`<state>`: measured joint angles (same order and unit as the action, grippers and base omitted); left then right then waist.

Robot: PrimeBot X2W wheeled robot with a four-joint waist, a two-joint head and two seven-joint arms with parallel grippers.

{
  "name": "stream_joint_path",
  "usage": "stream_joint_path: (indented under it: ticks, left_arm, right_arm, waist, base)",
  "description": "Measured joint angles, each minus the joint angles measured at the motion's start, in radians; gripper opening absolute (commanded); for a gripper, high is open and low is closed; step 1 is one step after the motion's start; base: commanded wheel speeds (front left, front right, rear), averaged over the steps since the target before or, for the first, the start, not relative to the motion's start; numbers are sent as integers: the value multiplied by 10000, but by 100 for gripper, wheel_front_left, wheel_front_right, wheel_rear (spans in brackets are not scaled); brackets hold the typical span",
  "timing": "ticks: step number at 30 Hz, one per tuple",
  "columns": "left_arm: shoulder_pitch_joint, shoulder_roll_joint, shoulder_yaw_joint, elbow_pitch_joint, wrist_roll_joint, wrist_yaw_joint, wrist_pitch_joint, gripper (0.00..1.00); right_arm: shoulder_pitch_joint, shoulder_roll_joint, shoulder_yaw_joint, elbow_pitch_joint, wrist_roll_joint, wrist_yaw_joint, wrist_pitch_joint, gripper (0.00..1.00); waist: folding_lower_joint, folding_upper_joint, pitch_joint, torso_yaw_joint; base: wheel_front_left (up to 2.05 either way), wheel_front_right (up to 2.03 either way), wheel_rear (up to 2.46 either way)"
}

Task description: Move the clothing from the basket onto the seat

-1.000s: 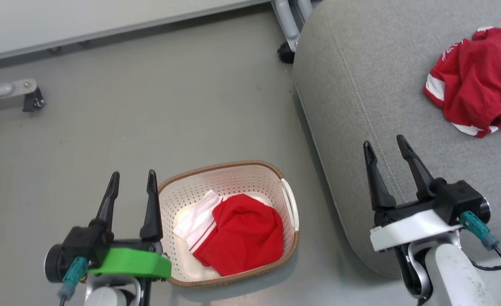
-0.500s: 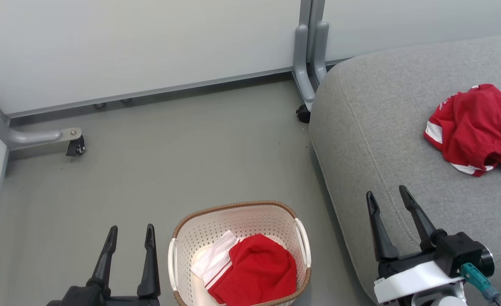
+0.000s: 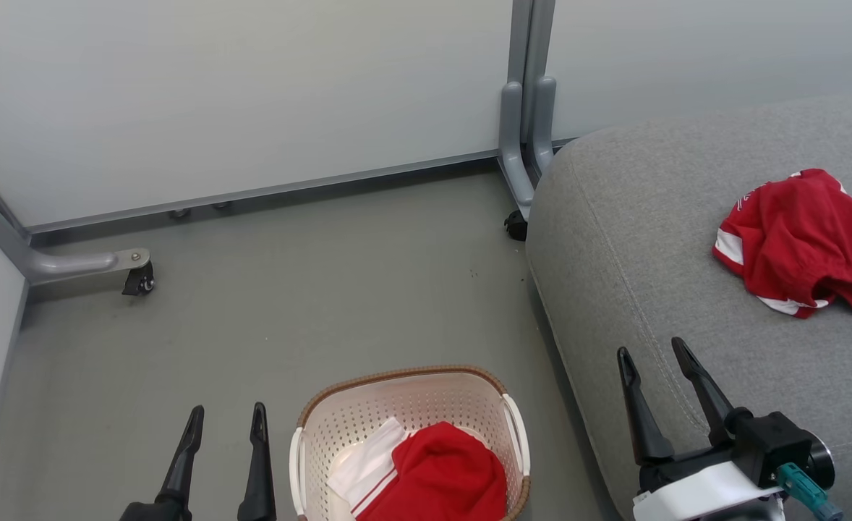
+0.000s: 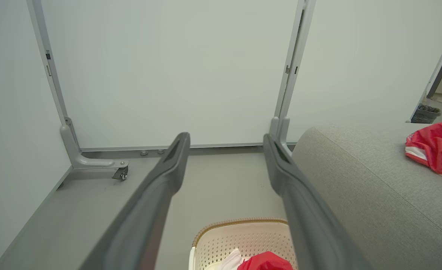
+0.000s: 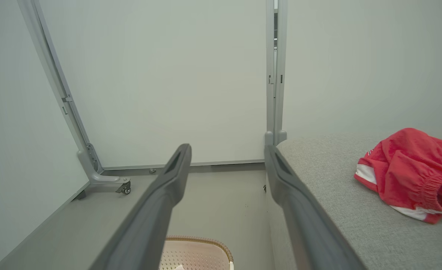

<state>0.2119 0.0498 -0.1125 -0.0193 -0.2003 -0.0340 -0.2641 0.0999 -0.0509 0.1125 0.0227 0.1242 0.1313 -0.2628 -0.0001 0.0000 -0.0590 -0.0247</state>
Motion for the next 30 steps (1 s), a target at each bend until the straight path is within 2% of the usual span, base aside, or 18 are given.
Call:
stream_joint_path:
  ticks: [30]
  left_arm:
    - [-98, 0, -244, 96, -88, 105, 0, 100]
  right_arm:
    - [-39, 6, 38, -6, 31, 0, 0, 100]
  waist:
    - [0, 0, 251, -266]
  base:
    - [0, 0, 0]
